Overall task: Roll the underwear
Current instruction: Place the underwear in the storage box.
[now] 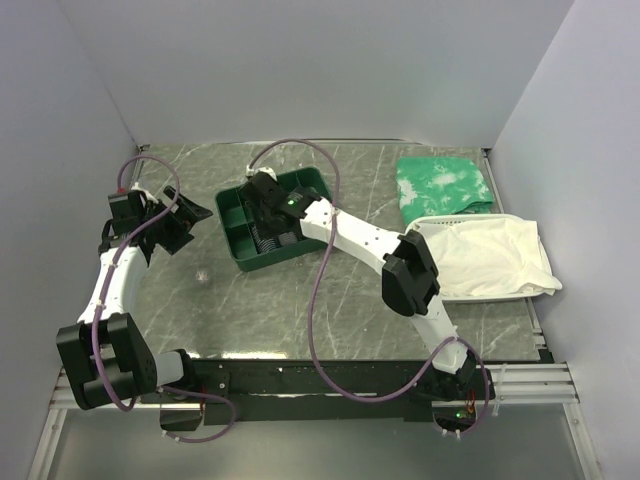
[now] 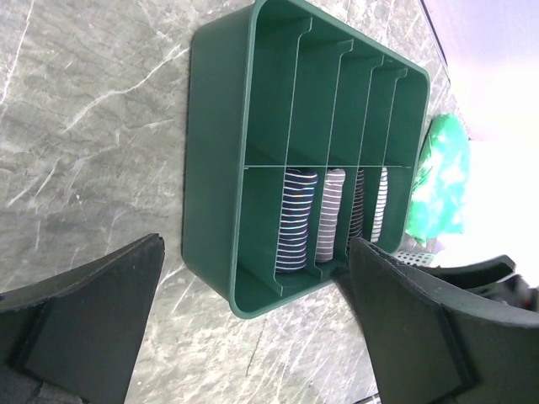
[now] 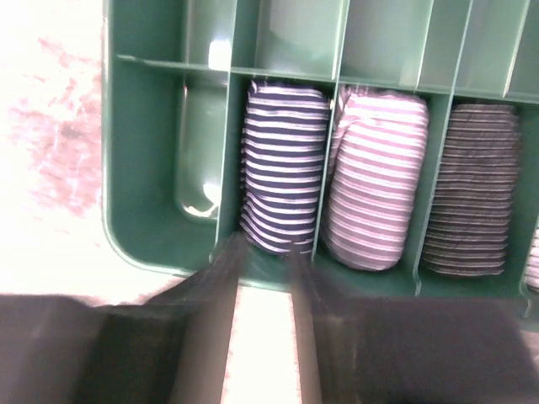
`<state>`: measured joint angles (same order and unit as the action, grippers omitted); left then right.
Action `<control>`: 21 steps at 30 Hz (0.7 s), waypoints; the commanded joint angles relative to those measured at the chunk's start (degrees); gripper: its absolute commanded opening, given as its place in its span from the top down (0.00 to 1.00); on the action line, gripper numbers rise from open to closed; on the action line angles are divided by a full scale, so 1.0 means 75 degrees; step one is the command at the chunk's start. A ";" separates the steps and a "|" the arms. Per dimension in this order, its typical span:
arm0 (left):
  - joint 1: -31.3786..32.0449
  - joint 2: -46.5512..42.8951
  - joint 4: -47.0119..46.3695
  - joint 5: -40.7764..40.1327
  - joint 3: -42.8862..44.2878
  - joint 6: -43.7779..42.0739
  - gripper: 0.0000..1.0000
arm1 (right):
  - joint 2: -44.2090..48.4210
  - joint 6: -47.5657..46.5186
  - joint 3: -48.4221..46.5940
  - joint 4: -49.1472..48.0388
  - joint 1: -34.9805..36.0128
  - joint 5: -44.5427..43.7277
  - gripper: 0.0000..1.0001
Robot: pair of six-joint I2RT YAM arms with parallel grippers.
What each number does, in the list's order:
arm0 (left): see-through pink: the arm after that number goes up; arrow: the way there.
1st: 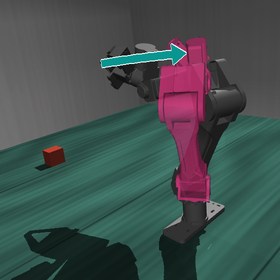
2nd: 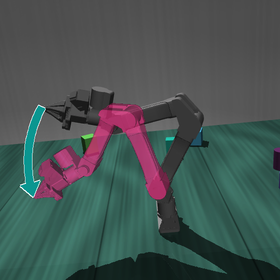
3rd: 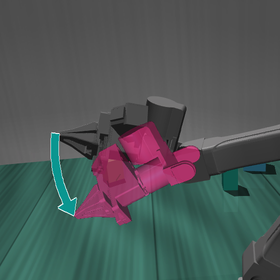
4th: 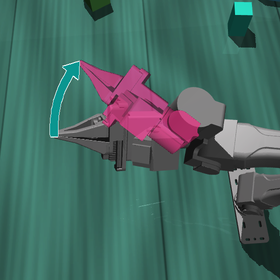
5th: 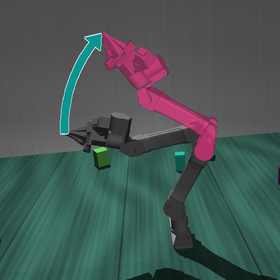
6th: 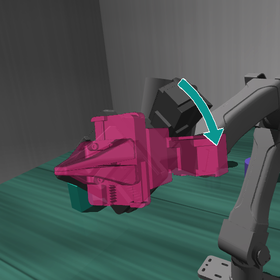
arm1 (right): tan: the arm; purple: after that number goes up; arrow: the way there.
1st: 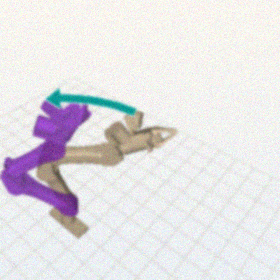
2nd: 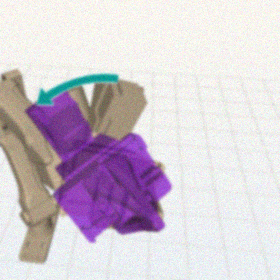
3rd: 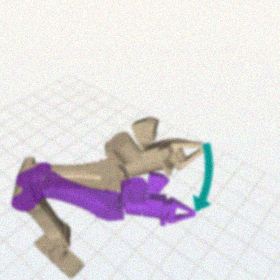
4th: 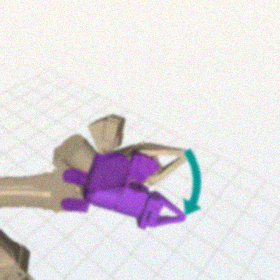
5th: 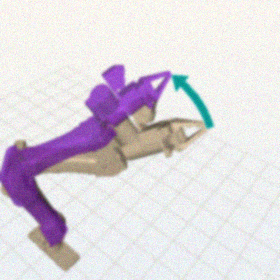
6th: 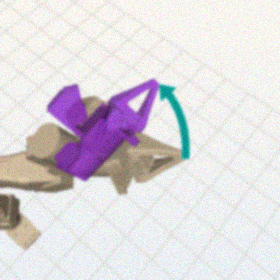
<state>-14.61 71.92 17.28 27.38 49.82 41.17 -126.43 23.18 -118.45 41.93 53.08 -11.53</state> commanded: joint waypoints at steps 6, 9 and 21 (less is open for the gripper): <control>-0.0067 -0.0156 -0.0346 0.0240 -0.0069 -0.0087 0.04 | -0.0415 -0.0044 -0.0718 -0.0399 -0.0280 0.0435 1.00; -0.0067 -0.0144 -0.0440 0.0392 -0.0104 -0.0098 0.03 | -0.0591 -0.0020 -0.0706 -0.0622 -0.0374 0.0635 1.00; -0.0067 -0.0144 -0.0628 0.0545 -0.0221 -0.0028 0.03 | -0.1458 -0.0032 -0.1198 -0.0927 -0.0538 0.1361 1.00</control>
<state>-14.87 71.90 15.29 30.13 48.45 41.19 -136.31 23.09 -124.09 37.71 49.23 -3.53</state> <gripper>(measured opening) 0.967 0.007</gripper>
